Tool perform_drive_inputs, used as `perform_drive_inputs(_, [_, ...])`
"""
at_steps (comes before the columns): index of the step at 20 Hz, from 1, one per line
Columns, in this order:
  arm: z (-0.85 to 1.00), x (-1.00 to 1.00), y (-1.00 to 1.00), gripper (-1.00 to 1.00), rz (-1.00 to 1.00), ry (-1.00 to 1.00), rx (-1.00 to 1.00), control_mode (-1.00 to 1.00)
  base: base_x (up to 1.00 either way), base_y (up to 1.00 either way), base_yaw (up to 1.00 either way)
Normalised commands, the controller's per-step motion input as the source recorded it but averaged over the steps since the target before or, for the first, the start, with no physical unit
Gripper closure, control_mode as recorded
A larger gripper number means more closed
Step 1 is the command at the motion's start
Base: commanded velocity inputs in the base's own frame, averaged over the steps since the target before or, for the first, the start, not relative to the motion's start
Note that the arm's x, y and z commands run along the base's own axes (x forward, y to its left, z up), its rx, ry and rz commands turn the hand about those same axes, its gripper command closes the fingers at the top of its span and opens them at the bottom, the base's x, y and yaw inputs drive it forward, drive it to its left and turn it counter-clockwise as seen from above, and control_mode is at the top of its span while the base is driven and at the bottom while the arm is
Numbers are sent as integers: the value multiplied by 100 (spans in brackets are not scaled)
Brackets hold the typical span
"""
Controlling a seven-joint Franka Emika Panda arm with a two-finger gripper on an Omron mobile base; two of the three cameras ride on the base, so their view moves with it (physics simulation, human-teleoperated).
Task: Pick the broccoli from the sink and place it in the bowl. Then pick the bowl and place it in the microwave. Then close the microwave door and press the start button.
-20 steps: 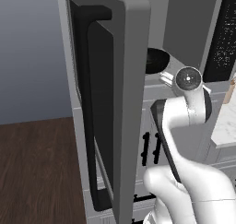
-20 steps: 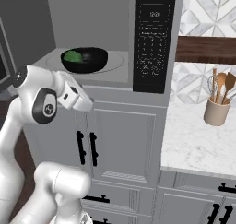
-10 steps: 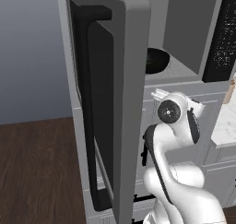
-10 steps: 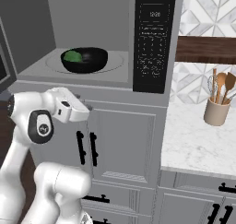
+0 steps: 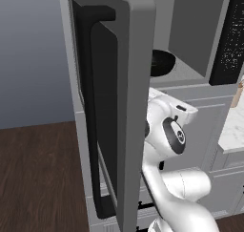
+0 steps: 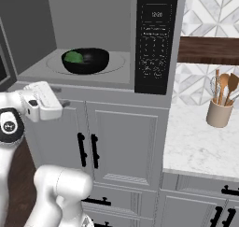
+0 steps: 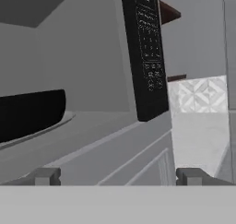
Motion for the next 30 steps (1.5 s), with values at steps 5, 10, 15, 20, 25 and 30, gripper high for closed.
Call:
perform_drive_inputs(5, [-52, 1, 0, -100, 0, -40, -14, -100, 0, 0, 0])
perform_drive_inputs(10, [-10, 4, -26, -100, 0, -27, -8, -100, 0, 0, 0])
perform_drive_inputs(15, [-4, -13, -2, -100, 0, -28, -10, -100, 0, 0, 0])
perform_drive_inputs(20, [-18, -26, 45, -100, 0, -21, -8, -100, 0, 0, 0])
perform_drive_inputs(25, [-55, 0, 58, -100, 1, -9, -8, -100, 0, 0, 0])
perform_drive_inputs(30, [-39, 0, 67, -100, 3, -9, -1, -100, 0, 0, 0])
